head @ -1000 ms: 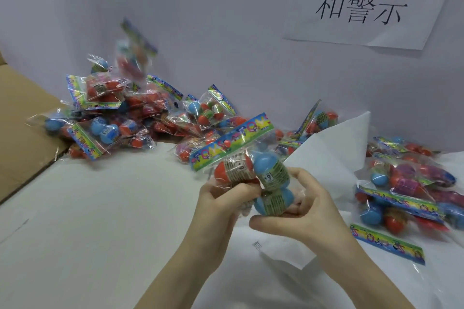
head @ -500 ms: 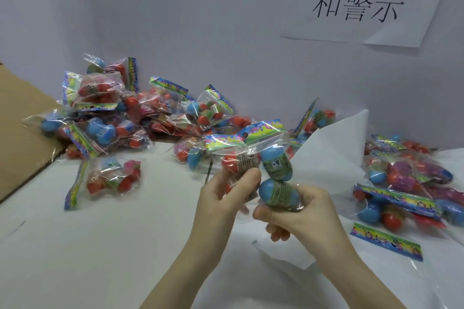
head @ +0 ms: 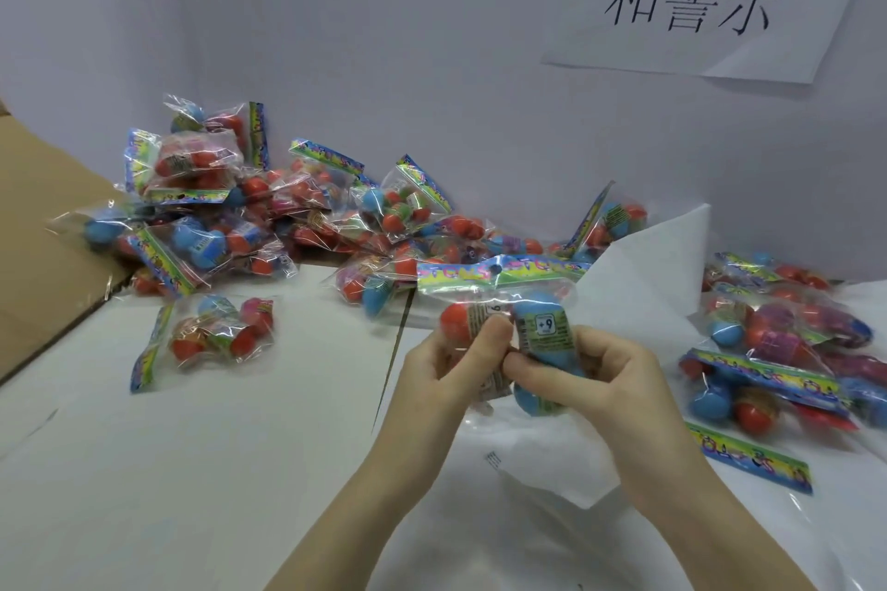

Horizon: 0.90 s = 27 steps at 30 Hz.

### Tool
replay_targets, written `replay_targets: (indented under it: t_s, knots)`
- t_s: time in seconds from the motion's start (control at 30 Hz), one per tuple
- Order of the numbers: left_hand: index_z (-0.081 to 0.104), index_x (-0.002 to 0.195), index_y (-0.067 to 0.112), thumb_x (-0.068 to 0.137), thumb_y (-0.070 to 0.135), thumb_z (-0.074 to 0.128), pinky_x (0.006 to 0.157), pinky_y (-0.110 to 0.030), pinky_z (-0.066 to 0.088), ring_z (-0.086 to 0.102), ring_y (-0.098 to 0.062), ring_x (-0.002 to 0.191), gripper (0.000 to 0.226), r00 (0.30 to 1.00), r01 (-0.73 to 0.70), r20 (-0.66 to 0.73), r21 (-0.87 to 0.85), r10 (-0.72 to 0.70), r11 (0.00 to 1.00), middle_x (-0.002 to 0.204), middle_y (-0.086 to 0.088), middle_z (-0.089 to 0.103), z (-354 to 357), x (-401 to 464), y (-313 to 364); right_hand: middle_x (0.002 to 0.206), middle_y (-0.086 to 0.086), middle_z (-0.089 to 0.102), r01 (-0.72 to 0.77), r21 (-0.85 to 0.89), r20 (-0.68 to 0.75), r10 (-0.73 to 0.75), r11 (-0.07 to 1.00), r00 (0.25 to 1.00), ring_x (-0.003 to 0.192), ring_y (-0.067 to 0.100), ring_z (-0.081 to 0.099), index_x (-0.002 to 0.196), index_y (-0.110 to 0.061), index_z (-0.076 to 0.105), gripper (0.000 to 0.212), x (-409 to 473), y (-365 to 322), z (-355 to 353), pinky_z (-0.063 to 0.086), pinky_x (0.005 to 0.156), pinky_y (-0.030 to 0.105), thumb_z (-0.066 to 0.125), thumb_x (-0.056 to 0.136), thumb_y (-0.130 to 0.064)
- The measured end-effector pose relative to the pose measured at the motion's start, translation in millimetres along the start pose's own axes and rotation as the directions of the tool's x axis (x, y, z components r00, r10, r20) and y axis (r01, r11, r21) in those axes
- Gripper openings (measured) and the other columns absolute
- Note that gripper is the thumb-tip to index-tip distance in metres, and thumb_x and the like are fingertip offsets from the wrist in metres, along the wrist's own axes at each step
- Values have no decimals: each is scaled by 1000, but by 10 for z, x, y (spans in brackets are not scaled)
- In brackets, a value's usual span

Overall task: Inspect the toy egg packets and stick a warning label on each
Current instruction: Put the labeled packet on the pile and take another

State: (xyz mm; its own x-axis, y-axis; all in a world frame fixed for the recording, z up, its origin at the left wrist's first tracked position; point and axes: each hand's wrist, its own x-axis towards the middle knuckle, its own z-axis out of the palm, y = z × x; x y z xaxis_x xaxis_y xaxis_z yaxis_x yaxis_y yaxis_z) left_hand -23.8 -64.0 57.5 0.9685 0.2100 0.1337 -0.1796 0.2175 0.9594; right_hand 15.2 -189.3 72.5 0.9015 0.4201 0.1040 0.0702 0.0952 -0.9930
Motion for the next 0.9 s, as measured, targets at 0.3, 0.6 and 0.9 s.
replay_targets:
  t_s: [0.3,0.6,0.9]
  knots:
    - [72,74,22,58,38,70,52,-12,47,65,-2,62,23,1000,-18,2,46,18,999,67,5,71,-24,-13,-4,79,0,73,79,-9,-63,-80,997,995,74,10,68,80,-14,73,39,1,0,-12,54,66,21,73,50,-39]
    - [75,67,26,69,24,72,56,-7,44,62,3,64,3,996,-72,-55,49,75,996,68,13,70,-1,-9,0,63,0,71,95,81,-144,-83,992,986,59,5,65,63,-17,75,17,-4,-15,9,46,53,11,71,48,-24]
    - [76,63,25,61,32,70,56,-12,47,62,-3,65,10,985,-58,-168,-40,51,997,66,10,70,-80,37,-30,84,-3,74,-81,-119,156,99,990,983,76,11,70,90,-37,71,49,16,-17,-108,51,60,17,87,46,-22]
